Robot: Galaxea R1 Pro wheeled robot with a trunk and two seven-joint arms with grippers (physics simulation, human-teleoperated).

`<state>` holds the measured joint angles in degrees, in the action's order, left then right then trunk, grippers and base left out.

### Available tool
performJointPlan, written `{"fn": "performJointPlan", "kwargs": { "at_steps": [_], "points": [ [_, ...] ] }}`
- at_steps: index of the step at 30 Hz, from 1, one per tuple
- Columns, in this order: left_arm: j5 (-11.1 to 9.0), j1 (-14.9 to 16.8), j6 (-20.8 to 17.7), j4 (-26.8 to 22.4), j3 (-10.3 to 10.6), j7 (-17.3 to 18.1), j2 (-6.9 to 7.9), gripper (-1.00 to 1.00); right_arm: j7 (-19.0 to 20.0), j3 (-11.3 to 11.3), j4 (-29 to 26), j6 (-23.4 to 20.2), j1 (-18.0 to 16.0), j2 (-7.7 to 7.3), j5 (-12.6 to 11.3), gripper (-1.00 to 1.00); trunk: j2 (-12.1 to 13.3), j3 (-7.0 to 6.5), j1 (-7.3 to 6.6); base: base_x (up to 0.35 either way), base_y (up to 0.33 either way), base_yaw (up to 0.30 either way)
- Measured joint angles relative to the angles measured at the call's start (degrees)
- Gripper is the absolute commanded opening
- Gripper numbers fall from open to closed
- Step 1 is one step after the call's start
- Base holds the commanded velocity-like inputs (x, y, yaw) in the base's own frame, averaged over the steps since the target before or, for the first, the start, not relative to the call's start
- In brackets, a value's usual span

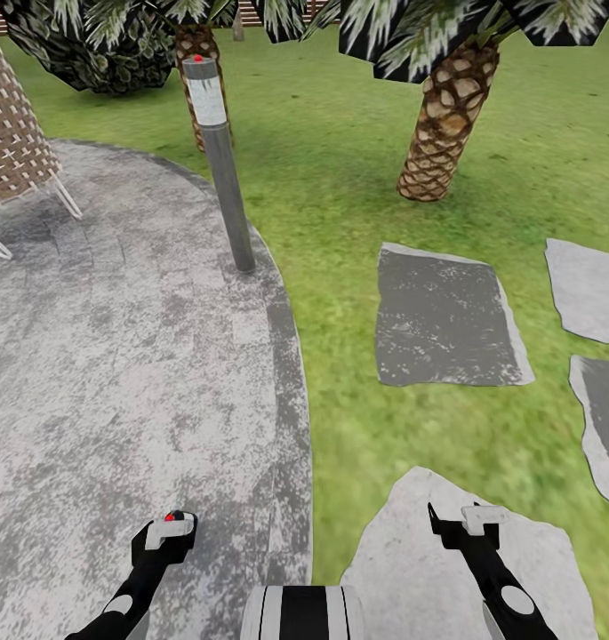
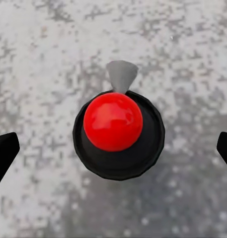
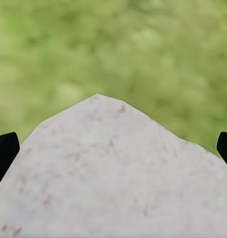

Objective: Pick up the pesticide atomizer in the garden and spray insectifuge to fully cover both potted plants in the garden.

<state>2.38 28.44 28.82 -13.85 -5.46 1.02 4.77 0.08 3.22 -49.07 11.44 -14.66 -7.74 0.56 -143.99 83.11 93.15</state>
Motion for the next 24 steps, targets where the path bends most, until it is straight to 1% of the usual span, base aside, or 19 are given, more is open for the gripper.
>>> {"fn": "performJointPlan", "kwargs": {
  "at_steps": [14,15,24],
  "points": [
    [0.0,0.0,0.1,-0.2,0.0,-0.1,-0.05,1.00,0.0,0.0,0.0,0.0,0.0,0.00,0.0,1.00,0.0,0.00,0.00,0.000,0.000,0.000],
    [0.0,0.0,0.1,-0.2,0.0,-0.1,-0.06,-1.00,0.0,0.0,0.0,0.0,0.0,0.00,0.0,1.00,0.0,0.00,0.00,0.000,0.000,0.000],
    [-0.2,0.0,0.1,-0.3,0.0,0.0,-0.01,-1.00,0.0,0.0,0.0,0.0,0.0,0.00,0.0,1.00,0.0,0.00,0.00,0.000,0.000,0.000]
  ]
}}
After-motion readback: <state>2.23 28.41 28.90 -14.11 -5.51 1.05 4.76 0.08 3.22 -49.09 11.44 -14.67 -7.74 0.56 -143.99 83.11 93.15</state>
